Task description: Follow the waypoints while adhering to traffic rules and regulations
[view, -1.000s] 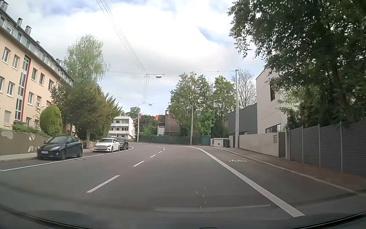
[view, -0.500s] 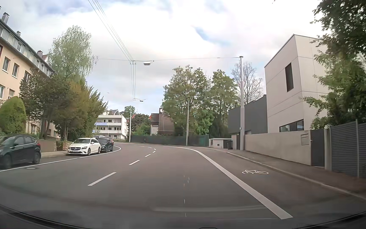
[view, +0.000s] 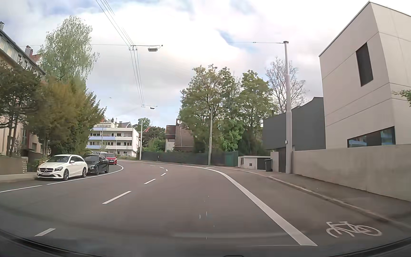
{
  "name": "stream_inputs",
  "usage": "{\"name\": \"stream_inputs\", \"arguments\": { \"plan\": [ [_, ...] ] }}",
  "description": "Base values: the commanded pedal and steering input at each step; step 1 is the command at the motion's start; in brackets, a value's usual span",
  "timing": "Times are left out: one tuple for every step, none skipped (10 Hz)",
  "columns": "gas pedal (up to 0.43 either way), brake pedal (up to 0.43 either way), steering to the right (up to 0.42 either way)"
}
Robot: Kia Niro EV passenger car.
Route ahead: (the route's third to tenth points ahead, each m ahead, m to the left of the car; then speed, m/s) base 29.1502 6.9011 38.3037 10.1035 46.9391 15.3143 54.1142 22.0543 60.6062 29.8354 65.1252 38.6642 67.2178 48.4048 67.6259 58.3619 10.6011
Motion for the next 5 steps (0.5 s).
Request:
{"name": "stream_inputs", "arguments": {
  "plan": [
    [0.197,0.0,-0.019],
    [0.197,0.0,-0.023],
    [0.189,0.0,-0.023],
    [0.189,0.0,-0.023],
    [0.189,0.0,-0.021]
  ]
}}
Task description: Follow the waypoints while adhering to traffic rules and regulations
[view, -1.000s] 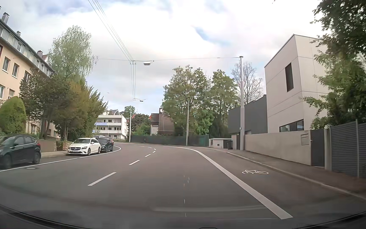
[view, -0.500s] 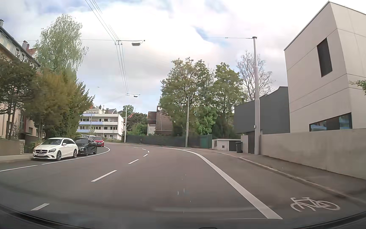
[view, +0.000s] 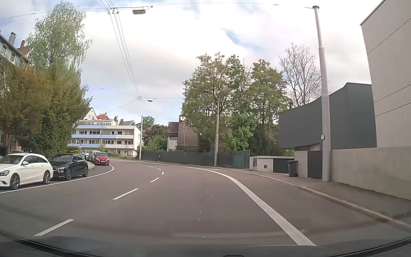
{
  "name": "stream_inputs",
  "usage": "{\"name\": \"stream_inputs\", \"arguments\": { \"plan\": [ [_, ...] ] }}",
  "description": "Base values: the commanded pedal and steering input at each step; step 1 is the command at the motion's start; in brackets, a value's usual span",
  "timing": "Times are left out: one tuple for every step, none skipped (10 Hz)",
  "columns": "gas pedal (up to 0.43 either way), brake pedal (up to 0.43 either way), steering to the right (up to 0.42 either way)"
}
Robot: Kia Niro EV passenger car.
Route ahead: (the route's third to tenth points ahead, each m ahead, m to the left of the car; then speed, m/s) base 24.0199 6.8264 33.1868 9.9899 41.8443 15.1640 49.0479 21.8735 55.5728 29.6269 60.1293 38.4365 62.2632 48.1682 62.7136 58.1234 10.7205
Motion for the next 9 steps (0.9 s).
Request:
{"name": "stream_inputs", "arguments": {
  "plan": [
    [0.189,0.0,-0.021],
    [0.189,0.0,-0.021],
    [0.177,0.0,-0.021],
    [0.177,0.0,-0.023],
    [0.169,0.0,-0.025],
    [0.169,0.0,-0.027],
    [0.157,0.0,-0.03],
    [0.15,0.0,-0.032],
    [0.15,0.0,-0.034]
  ]
}}
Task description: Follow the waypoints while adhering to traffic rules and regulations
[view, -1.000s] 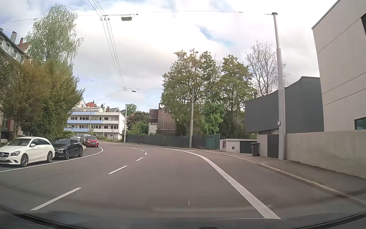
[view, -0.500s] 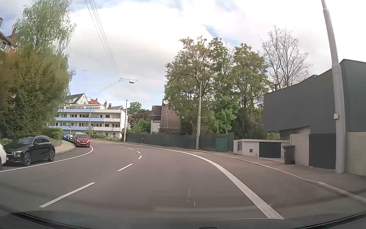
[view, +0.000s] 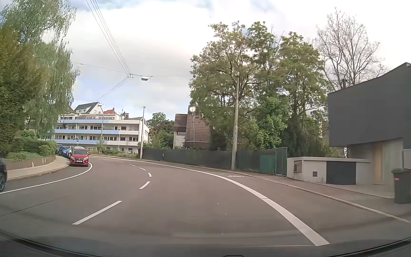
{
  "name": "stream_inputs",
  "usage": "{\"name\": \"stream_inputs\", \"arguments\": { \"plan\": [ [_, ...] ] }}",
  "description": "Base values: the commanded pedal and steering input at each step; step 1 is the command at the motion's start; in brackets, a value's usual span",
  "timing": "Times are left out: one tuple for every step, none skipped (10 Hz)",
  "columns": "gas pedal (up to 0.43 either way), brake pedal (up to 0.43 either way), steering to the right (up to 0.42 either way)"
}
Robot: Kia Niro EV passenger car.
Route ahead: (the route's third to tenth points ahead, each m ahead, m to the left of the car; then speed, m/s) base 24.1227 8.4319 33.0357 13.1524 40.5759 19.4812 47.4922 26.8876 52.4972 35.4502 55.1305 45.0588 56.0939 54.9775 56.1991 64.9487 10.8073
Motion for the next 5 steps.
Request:
{"name": "stream_inputs", "arguments": {
  "plan": [
    [0.138,0.0,-0.036],
    [0.138,0.0,-0.04],
    [0.138,0.0,-0.044],
    [0.138,0.0,-0.048],
    [0.138,0.0,-0.05]
  ]
}}
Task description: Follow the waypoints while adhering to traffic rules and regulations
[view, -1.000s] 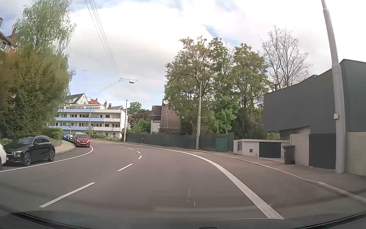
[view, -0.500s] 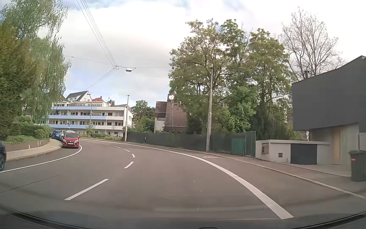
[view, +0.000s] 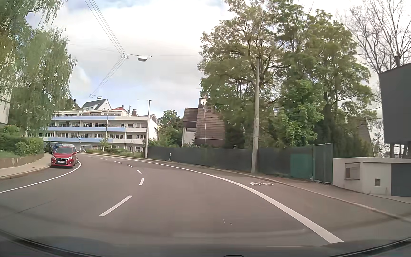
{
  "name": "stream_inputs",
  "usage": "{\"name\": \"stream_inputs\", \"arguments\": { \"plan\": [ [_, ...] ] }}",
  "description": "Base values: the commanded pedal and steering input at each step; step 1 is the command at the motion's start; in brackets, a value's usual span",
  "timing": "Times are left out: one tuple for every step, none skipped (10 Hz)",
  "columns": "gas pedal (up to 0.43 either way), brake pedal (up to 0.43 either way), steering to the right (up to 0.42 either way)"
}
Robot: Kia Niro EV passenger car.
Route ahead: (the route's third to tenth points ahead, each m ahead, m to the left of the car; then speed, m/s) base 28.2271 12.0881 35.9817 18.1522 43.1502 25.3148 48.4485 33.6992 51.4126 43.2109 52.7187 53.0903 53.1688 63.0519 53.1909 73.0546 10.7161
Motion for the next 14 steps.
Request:
{"name": "stream_inputs", "arguments": {
  "plan": [
    [0.138,0.0,-0.054],
    [0.138,0.0,-0.057],
    [0.138,0.0,-0.061],
    [0.138,0.0,-0.065],
    [0.138,0.0,-0.069],
    [0.138,0.0,-0.071],
    [0.138,0.0,-0.072],
    [0.138,0.0,-0.072],
    [0.13,0.0,-0.072],
    [0.11,0.0,-0.072],
    [0.098,0.0,-0.072],
    [0.098,0.0,-0.072],
    [0.098,0.0,-0.072],
    [0.098,0.0,-0.075]
  ]
}}
